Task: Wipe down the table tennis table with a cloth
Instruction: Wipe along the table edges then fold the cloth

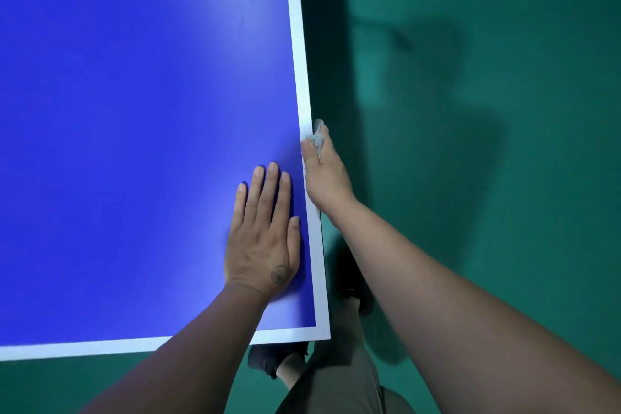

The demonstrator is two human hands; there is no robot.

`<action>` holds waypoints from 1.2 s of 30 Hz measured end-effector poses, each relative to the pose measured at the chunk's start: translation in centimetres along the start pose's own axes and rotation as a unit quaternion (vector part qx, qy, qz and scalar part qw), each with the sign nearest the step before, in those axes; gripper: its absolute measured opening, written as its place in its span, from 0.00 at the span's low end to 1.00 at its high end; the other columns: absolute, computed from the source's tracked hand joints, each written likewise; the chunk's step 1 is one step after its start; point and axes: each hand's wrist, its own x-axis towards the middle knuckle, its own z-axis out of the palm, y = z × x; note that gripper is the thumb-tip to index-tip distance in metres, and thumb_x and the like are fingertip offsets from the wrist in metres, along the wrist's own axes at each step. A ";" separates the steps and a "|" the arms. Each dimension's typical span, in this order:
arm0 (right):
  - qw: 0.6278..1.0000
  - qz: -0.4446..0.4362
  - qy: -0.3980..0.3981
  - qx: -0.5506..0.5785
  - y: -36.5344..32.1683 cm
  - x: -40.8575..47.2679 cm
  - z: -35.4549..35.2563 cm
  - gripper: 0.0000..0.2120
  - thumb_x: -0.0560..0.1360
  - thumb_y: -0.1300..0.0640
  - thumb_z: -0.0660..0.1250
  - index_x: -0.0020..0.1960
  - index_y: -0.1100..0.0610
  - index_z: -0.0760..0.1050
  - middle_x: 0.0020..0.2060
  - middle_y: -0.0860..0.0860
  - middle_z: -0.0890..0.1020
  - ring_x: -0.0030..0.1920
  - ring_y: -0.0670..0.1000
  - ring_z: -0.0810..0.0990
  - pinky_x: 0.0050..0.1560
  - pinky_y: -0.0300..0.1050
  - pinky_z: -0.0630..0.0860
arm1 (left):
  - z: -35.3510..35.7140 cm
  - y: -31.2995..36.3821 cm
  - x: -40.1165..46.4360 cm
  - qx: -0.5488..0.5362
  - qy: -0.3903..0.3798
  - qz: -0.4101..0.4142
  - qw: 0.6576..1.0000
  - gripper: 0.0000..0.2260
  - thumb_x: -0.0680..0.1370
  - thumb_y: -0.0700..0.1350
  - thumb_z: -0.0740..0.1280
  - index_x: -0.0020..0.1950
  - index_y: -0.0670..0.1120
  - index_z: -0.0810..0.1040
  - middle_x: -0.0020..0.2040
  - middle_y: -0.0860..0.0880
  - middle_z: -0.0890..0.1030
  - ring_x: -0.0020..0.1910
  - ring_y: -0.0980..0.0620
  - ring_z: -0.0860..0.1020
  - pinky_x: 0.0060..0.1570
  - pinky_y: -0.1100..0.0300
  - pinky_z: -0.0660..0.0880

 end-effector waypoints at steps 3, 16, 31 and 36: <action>1.000 -0.024 0.005 0.008 2.1 -3.2 0.4 0.31 0.89 0.47 0.55 0.87 0.48 0.47 0.86 0.40 0.53 0.84 0.42 0.55 0.84 0.45 0.55 | 0.0 -0.1 0.0 0.001 -0.008 -0.003 1.000 0.29 0.87 0.49 0.49 0.87 0.39 0.53 0.88 0.41 0.51 0.87 0.40 0.49 0.84 0.37 0.55; 0.999 0.020 0.019 -0.038 -3.1 2.6 0.0 0.27 0.89 0.47 0.53 0.86 0.52 0.53 0.83 0.49 0.63 0.78 0.50 0.67 0.65 0.35 0.61 | -0.2 -0.1 0.2 -0.024 0.003 -0.011 1.000 0.28 0.87 0.49 0.53 0.86 0.39 0.58 0.87 0.41 0.56 0.87 0.40 0.54 0.82 0.36 0.60; 0.999 0.033 -0.030 0.022 -1.3 -1.5 -0.7 0.32 0.89 0.49 0.57 0.87 0.49 0.46 0.85 0.38 0.53 0.83 0.40 0.54 0.81 0.40 0.54 | -3.1 0.3 6.1 -0.138 0.114 -0.153 0.972 0.21 0.84 0.46 0.63 0.76 0.41 0.75 0.77 0.44 0.75 0.72 0.41 0.76 0.70 0.45 0.72; 0.998 0.039 -0.029 0.046 -2.7 1.7 -0.4 0.32 0.89 0.51 0.56 0.87 0.52 0.46 0.85 0.39 0.52 0.84 0.41 0.53 0.83 0.45 0.52 | -5.1 -3.4 21.1 -0.097 0.151 -0.187 0.966 0.24 0.87 0.50 0.60 0.82 0.45 0.69 0.84 0.40 0.65 0.84 0.38 0.62 0.80 0.43 0.64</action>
